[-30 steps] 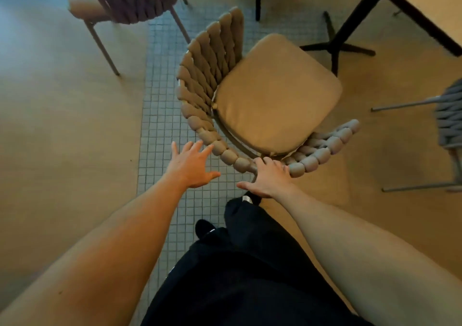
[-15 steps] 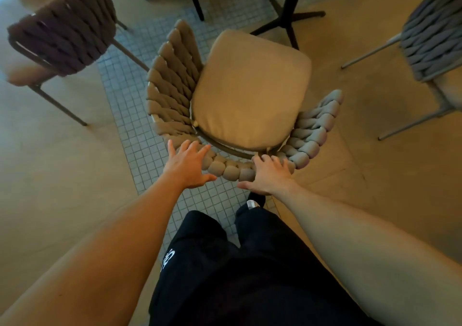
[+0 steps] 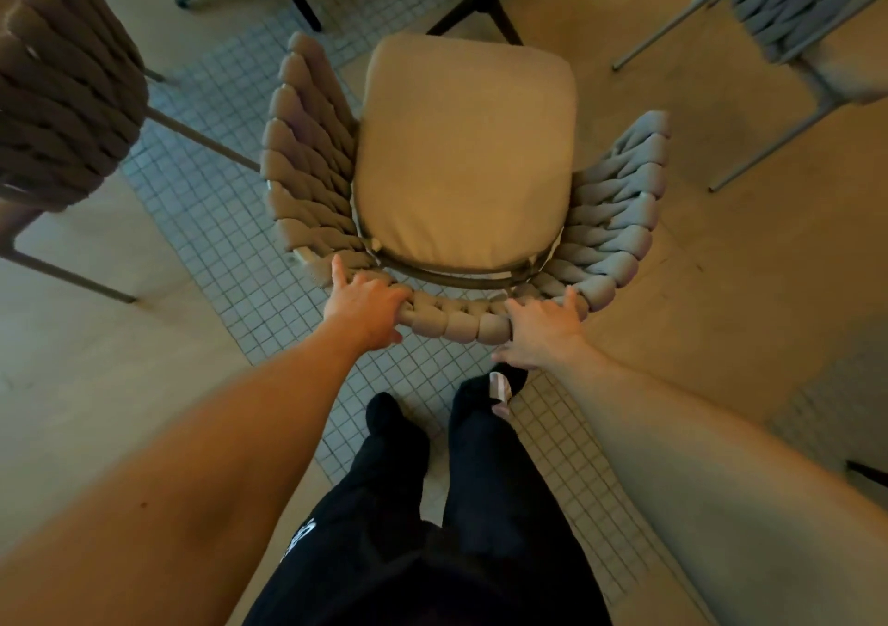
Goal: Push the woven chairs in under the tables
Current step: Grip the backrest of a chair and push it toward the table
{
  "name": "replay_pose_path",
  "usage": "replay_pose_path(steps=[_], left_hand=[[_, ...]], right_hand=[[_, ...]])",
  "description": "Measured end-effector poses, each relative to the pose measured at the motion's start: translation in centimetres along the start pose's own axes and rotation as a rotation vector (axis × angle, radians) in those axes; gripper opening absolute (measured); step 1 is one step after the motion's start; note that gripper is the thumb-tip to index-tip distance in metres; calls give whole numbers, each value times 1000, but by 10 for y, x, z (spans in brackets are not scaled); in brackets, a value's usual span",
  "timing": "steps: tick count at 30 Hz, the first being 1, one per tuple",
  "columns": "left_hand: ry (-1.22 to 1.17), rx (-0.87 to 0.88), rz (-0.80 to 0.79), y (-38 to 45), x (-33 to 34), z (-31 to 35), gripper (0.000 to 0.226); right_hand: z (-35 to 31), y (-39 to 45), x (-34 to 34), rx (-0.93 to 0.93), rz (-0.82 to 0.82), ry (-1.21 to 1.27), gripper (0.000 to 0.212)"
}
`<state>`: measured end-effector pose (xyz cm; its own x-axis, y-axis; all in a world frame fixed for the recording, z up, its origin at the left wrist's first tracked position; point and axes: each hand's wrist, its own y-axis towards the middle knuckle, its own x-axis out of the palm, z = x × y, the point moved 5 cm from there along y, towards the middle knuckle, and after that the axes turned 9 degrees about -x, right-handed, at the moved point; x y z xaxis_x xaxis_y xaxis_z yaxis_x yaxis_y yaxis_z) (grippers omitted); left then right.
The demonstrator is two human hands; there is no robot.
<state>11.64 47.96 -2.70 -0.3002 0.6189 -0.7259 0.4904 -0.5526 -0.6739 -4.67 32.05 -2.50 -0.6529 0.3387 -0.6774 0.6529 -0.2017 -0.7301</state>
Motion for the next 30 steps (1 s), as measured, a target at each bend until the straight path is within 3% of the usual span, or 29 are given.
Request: replay_pose_path(steps=[3, 7, 19, 30], left_hand=[[28, 8, 48, 9, -5, -7, 39], [32, 14, 57, 13, -6, -9, 32], [20, 2, 95, 76, -69, -31, 26], [27, 33, 75, 143, -128, -38, 28]], right_hand=[[-2, 7, -1, -47, 40, -36, 62], [-4, 8, -7, -71, 45, -62, 56], [25, 62, -63, -50, 118, -2, 49], [63, 111, -121, -32, 81, 28, 51]])
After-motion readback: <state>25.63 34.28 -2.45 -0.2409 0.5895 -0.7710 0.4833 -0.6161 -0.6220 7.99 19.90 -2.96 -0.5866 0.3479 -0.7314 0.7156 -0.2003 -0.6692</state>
